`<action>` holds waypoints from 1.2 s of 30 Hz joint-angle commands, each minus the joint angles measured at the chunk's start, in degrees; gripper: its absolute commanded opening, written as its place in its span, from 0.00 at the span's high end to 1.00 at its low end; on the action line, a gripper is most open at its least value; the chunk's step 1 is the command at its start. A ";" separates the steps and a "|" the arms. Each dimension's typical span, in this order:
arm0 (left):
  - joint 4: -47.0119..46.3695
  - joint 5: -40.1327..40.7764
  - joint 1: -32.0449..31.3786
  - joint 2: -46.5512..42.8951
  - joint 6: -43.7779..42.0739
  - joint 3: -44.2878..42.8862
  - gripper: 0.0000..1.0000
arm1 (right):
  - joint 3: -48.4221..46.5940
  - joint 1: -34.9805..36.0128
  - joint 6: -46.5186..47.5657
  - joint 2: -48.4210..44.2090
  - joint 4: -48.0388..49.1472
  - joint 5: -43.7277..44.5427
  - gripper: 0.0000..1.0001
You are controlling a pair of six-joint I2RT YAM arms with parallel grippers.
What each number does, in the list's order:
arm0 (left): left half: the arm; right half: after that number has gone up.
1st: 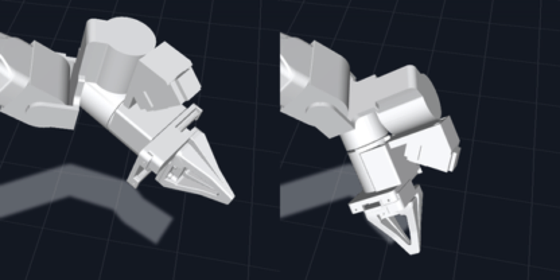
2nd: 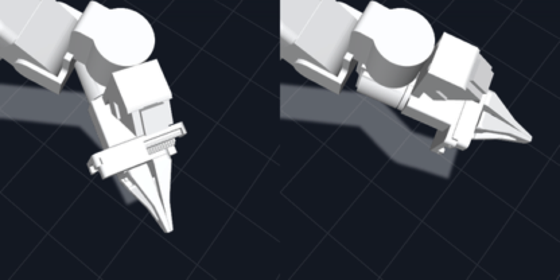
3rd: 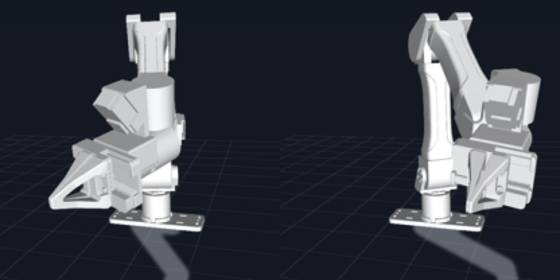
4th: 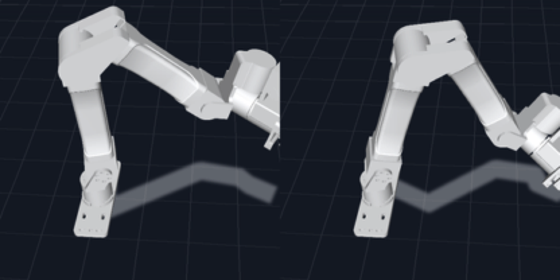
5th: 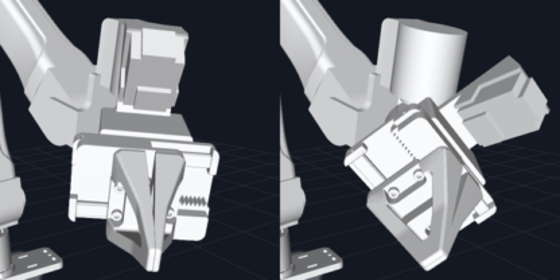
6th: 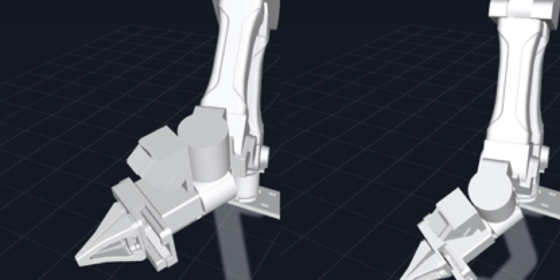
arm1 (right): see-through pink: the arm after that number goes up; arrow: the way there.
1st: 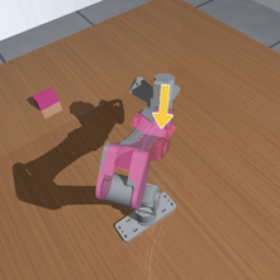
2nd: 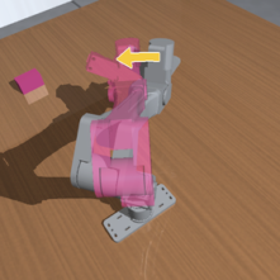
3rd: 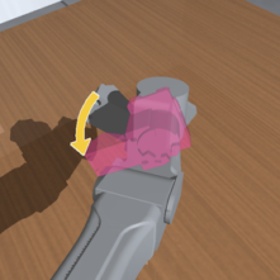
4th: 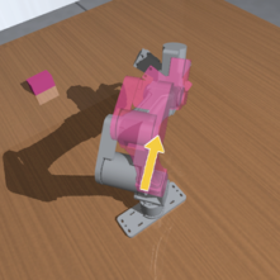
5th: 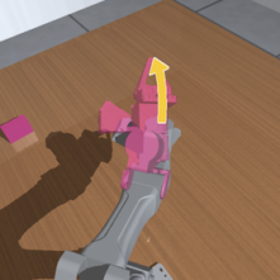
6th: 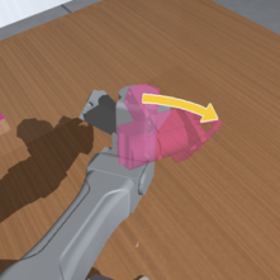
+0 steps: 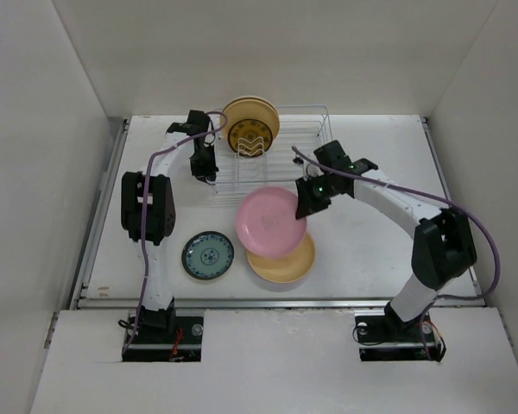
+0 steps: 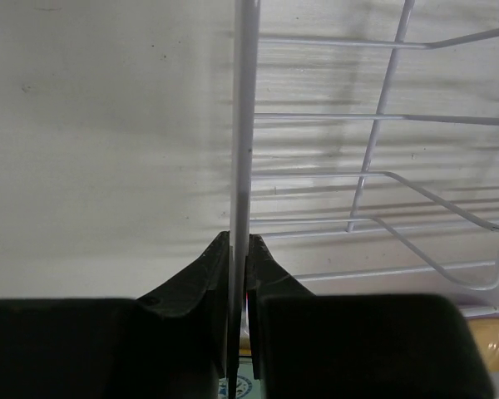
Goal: Unload the plates from the dish rack
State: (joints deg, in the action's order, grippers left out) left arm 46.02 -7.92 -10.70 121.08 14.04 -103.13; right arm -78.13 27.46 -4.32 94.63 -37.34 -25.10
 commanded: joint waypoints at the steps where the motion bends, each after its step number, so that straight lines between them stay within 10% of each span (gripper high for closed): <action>1: 2.23 1.42 0.06 -4.35 1.51 -0.14 1.00 | 4.64 -0.04 -4.03 -0.15 -5.20 -3.66 0.93; 9: 2.23 2.47 0.06 -4.36 0.37 -0.14 1.00 | 4.65 -0.04 -4.56 4.06 -11.87 2.24 0.84; 14: 2.23 2.47 0.06 -4.89 -0.85 -0.14 0.98 | 4.04 -0.04 -4.03 2.85 -13.90 6.55 0.26; 16: 2.23 2.47 0.06 -4.89 -0.86 -0.14 0.96 | 3.25 -0.04 -4.03 1.71 -14.42 8.31 0.18; 30: 1.09 8.44 -1.60 -7.87 -8.40 -2.94 0.90 | -5.79 -0.04 -6.14 -0.14 -11.01 17.80 0.19; 36: -2.33 17.50 -2.83 -12.17 -16.32 -4.45 0.62 | -19.04 -1.44 -12.11 0.29 -5.56 35.43 0.16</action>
State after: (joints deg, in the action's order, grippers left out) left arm 45.65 3.31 -13.10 115.18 3.01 -104.16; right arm -89.78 27.24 -12.40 97.82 -48.38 -1.74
